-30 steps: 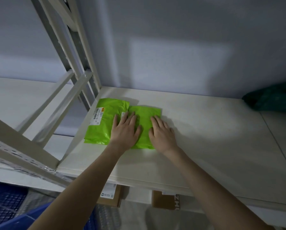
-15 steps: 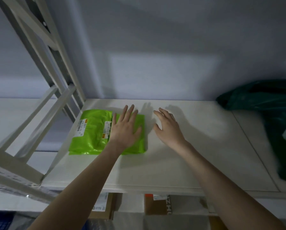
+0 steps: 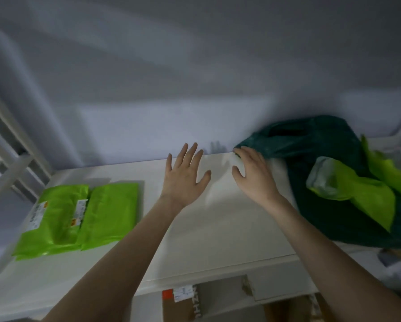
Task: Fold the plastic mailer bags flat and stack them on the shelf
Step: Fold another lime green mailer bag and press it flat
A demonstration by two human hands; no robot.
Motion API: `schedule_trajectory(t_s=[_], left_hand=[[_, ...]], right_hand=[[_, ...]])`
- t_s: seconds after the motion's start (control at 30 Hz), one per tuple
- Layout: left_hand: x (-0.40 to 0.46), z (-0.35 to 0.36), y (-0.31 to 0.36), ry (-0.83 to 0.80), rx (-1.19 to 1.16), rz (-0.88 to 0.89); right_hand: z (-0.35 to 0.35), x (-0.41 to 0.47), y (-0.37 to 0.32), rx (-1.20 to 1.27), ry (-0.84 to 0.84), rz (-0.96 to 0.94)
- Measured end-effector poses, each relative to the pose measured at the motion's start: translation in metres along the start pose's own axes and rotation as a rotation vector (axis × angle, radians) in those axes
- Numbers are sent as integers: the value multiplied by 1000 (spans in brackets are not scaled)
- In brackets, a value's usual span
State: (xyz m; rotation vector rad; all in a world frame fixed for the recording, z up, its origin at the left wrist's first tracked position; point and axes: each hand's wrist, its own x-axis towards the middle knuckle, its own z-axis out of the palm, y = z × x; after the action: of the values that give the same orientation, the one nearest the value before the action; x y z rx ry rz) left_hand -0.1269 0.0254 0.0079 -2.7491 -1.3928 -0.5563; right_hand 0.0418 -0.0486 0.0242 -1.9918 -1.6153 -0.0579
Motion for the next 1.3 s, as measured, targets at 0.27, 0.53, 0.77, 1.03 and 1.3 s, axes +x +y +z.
schedule_trajectory(t_s=[0.27,0.53,0.77,1.03,1.3], left_hand=[[48,14,107,-26,-71,141],[83,48,204,-51,-136,238],[94,82,262,-132,-210,279],[94,120,301,-385,-264,222],[104,121,310,-340,-773,116]], right_hand=[[-70,-4,103,-110,78,85],[-117,-23,202,-144,112,200],[-128,-44,266,-145,54,249],[-122,-59,298,-112,-19,265],[-120,-56,304,-181,52,222]])
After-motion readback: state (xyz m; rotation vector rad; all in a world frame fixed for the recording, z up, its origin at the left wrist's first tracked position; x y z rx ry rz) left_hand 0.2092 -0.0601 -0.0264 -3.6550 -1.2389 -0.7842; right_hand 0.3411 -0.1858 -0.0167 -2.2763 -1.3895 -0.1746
